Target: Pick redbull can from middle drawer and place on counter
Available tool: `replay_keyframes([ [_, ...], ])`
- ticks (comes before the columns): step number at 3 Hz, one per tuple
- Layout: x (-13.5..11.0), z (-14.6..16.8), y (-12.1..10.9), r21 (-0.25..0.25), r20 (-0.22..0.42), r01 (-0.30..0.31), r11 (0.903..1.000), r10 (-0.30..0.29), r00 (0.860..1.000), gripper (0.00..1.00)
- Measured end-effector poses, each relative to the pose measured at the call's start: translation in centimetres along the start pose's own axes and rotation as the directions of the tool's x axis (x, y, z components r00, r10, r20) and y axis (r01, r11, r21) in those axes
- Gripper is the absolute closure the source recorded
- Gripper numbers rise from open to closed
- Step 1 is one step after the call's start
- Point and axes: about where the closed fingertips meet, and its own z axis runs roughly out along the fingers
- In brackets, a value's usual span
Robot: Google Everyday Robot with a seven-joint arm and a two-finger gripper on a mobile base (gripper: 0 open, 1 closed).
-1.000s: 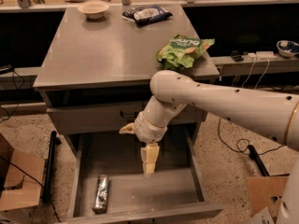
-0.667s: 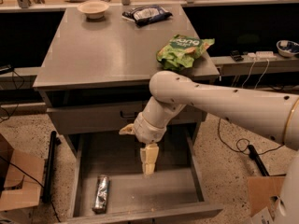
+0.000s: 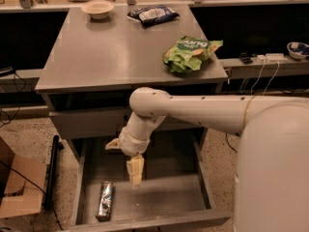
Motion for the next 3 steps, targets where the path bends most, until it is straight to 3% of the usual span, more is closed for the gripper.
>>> replay_keyframes([
  [2, 0.2, 8.7, -4.1, -0.013, -0.041, 0.040, 0.9991, -0.041, 0.998, 0.00],
  [3, 0.2, 9.4, -4.3, -0.019, -0.045, 0.041, 0.9990, -0.042, 0.998, 0.00],
])
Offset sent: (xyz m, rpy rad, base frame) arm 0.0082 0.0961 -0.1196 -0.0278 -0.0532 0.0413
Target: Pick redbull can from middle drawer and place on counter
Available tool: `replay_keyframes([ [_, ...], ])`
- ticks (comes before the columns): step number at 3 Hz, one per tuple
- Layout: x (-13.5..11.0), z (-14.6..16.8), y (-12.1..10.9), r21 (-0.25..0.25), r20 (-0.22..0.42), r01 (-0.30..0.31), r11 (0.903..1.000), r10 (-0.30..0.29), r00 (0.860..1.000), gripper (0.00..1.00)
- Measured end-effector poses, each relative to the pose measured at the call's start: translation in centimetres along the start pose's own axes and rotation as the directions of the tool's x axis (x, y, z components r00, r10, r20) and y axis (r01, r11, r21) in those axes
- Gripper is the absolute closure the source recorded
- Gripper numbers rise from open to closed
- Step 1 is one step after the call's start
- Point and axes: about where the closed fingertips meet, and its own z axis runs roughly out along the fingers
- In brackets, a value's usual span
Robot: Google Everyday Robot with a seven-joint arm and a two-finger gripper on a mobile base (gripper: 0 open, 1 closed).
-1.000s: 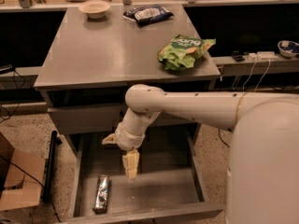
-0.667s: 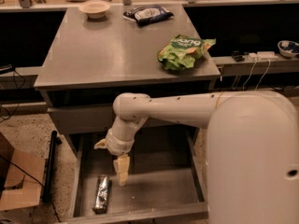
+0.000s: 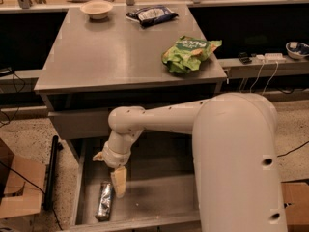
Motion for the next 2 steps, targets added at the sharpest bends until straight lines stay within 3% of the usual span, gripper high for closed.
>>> replay_keyframes([
  [1, 0.1, 0.6, 0.1, -0.024, -0.015, -0.005, 0.9997, 0.005, 1.000, 0.00],
  [2, 1.7, 4.3, 0.4, -0.065, -0.038, -0.020, 0.9977, 0.017, 0.999, 0.00],
])
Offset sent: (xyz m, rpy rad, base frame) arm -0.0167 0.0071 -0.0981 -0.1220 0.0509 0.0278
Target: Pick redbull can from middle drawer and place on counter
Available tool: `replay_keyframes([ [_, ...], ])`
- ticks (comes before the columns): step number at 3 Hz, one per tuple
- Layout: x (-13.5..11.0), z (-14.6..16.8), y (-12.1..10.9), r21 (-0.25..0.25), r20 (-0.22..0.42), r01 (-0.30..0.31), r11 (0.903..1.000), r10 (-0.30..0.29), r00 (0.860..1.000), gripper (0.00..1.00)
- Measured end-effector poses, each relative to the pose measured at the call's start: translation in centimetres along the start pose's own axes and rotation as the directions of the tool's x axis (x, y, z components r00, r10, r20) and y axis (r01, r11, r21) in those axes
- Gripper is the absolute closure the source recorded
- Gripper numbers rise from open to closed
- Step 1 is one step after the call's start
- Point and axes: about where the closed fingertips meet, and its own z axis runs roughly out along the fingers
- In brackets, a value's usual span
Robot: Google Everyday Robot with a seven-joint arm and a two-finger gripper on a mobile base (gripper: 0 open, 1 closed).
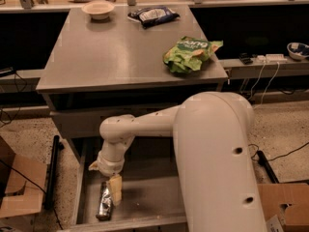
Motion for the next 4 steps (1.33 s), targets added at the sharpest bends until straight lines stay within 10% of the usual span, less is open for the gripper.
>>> replay_keyframes([
  [4, 3.2, 8.7, -0.9, 0.013, -0.053, -0.049, 0.9987, 0.049, 0.997, 0.00],
])
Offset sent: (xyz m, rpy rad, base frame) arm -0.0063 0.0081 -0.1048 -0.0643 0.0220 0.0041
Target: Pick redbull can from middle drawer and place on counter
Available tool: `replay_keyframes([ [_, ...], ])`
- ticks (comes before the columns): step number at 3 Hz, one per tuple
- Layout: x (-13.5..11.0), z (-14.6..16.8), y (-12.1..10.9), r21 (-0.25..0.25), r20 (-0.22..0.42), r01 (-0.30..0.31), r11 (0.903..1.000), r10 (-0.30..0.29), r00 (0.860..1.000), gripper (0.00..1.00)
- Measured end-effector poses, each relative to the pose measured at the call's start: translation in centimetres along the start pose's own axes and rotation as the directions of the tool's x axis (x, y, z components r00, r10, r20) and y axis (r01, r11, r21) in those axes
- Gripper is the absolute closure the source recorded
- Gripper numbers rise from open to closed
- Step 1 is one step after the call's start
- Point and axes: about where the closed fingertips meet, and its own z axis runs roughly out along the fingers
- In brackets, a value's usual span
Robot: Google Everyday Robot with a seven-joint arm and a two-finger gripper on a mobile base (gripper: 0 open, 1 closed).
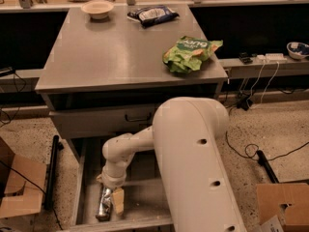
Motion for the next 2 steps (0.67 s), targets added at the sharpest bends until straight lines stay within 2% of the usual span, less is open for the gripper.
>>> replay_keyframes([
  [1, -0.5, 1.7, -0.2, 0.002, 0.018, -0.011, 0.9999, 0.011, 1.000, 0.18],
  [2, -1.0, 2.7, -0.3, -0.004, 0.031, -0.014, 0.9999, 0.014, 0.999, 0.41],
])
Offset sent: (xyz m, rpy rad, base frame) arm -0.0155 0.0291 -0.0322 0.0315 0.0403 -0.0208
